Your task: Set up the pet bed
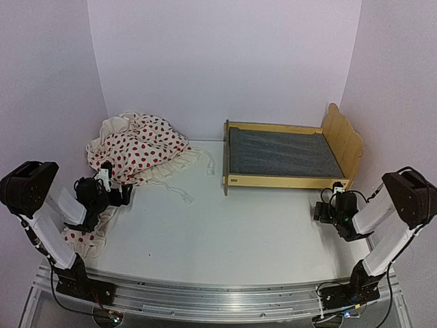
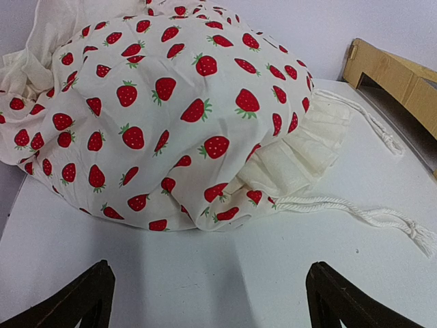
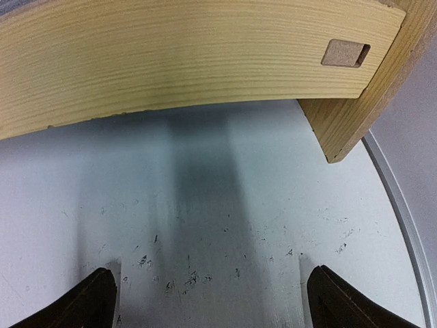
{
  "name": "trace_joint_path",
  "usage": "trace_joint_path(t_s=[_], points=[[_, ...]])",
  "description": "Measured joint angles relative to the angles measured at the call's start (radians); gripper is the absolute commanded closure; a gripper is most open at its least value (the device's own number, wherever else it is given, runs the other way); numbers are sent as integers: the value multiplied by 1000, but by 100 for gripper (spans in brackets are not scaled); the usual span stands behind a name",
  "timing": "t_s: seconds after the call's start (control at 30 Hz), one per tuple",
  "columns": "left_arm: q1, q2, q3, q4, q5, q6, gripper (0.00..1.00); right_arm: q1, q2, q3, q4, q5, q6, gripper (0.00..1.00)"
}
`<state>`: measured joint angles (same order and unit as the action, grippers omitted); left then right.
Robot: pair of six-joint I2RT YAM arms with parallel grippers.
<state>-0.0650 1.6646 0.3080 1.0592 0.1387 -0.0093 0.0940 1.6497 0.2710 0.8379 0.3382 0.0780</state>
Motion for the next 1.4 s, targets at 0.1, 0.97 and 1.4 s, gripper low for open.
trace_joint_path(t_s=[0.1,0.97,1.4], points=[[0,0,0,0,0,0,0,0,0,0,0,0,0,2],[-123,-257,433,-629,397,168,0,77,-128,970,-1182,-703,-571,21],[-132,-217,579,-852,390,219,0,308,276,1261,-1542,-569,-1030,21]])
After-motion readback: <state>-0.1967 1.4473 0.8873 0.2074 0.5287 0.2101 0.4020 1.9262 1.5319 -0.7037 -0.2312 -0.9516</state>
